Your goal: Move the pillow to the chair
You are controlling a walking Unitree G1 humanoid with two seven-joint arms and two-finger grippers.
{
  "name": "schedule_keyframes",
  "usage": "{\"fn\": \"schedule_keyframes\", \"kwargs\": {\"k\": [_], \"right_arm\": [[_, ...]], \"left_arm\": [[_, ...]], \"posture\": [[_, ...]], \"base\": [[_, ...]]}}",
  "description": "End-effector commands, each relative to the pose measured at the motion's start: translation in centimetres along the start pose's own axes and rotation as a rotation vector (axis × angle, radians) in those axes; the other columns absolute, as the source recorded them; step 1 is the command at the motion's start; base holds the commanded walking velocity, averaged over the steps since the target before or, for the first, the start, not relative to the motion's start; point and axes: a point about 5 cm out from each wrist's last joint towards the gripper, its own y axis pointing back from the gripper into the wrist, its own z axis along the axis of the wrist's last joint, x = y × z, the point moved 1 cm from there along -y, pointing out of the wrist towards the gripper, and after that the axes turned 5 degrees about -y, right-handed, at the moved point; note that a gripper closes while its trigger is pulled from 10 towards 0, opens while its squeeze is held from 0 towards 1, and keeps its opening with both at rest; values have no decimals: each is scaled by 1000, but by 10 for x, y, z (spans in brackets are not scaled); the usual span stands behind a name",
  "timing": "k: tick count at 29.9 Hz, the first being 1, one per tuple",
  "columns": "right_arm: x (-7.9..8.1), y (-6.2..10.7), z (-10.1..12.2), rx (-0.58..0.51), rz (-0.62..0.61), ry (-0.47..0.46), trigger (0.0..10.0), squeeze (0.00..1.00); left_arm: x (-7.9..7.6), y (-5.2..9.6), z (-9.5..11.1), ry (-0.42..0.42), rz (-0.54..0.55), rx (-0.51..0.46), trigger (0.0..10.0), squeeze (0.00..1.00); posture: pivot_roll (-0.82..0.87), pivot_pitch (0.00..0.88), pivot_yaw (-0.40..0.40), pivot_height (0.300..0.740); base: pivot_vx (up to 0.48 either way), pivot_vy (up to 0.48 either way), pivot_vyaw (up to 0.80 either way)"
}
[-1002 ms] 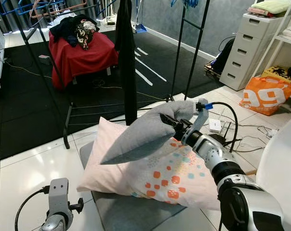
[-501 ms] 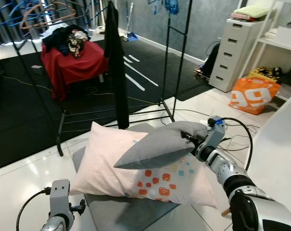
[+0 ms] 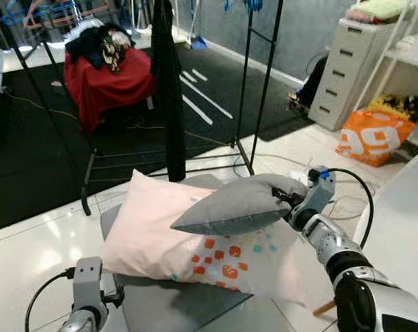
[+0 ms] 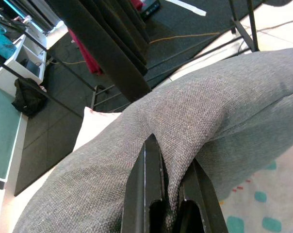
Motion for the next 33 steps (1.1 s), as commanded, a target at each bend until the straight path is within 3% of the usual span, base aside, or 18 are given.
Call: {"fn": "schedule_keyframes", "kwargs": {"k": [1, 7, 8, 9, 12, 18, 21, 33], "right_arm": [[4, -2, 20, -87, 14, 16, 10000, 0], [17, -4, 52, -201, 92, 27, 10000, 0], [30, -4, 82, -297, 172, 43, 10000, 0], [33, -4, 90, -320, 187, 50, 10000, 0], [34, -3, 95, -332, 188, 56, 10000, 0], [31, -3, 91, -313, 162, 70, 10000, 0], [28, -5, 76, -268, 136, 69, 10000, 0], [17, -4, 53, -197, 77, 75, 10000, 0]], "left_arm": [[0, 2, -5, 1, -2, 14, 10000, 0], [0, 2, -5, 5, -3, 14, 10000, 0], [0, 2, -5, 6, -5, 14, 10000, 0], [0, 2, -5, 6, -6, 14, 10000, 0], [0, 2, -6, 5, -7, 16, 10000, 0], [-1, 2, -6, 3, -10, 19, 10000, 0], [-1, 2, -7, 4, -12, 21, 10000, 0], [-2, 2, -7, 9, -15, 22, 10000, 0]], "posture": [[-83, 116, -18, 718], [-85, 117, -22, 718], [-93, 119, -20, 718], [-93, 119, -20, 718], [-94, 114, -20, 718], [-95, 105, -19, 718], [-93, 100, -22, 718], [-94, 98, -25, 718]], "base": [[0, -326, 0], [0, -331, 0], [0, -349, 0], [0, -349, 0], [0, -356, 0], [0, -422, 0], [0, -480, 0], [0, -480, 0]]}}
